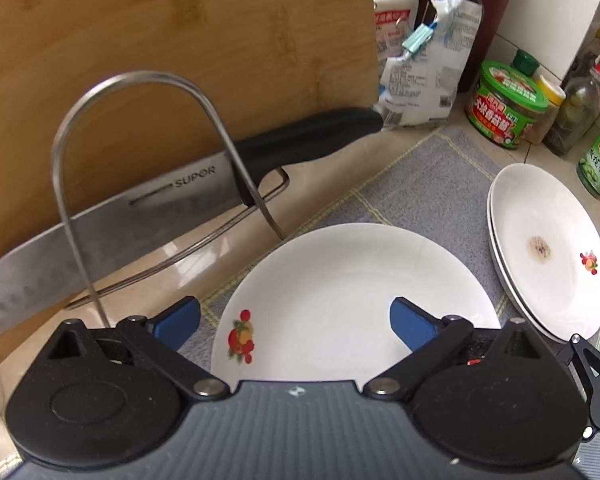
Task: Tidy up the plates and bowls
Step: 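Move the left gripper to the rim of the white flowered plate, then close the left gripper on the flowered plate's rim, then lift the flowered plate with the left gripper and carry it over the plate stack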
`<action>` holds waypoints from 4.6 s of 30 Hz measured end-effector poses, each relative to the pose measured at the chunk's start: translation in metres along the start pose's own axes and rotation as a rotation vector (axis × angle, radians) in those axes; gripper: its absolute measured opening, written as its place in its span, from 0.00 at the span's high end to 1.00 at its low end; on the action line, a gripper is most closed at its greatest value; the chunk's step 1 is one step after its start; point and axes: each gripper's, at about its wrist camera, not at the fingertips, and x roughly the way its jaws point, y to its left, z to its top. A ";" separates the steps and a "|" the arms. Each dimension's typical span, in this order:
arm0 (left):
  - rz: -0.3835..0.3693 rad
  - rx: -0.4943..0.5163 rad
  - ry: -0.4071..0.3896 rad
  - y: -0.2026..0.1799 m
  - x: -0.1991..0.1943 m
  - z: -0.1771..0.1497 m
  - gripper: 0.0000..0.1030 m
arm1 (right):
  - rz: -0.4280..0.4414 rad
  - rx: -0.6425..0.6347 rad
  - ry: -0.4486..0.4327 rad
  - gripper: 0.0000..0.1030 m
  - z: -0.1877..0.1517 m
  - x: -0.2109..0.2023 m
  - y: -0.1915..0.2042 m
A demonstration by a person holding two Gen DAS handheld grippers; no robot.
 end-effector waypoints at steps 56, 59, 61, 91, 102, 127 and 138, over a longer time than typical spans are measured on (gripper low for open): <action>-0.112 0.181 0.109 0.005 0.022 0.012 0.28 | 0.079 -0.041 -0.041 0.00 0.018 0.011 -0.018; -0.106 0.181 0.100 0.003 0.017 0.011 0.28 | 0.081 -0.046 -0.047 0.00 0.020 0.007 -0.018; -0.103 0.179 0.093 0.003 0.013 0.010 0.28 | 0.084 -0.049 -0.049 0.00 0.022 0.004 -0.018; -0.059 0.174 0.008 -0.067 -0.029 -0.001 0.28 | 0.118 -0.078 -0.078 0.00 0.009 -0.064 -0.047; -0.108 0.263 0.008 -0.114 -0.010 0.024 0.28 | 0.034 -0.024 -0.079 0.00 -0.006 -0.084 -0.081; -0.226 0.421 0.046 -0.191 0.038 0.057 0.28 | -0.117 0.115 -0.035 0.00 -0.033 -0.100 -0.134; -0.247 0.431 0.071 -0.195 0.050 0.057 0.28 | -0.117 0.141 -0.010 0.00 -0.039 -0.099 -0.138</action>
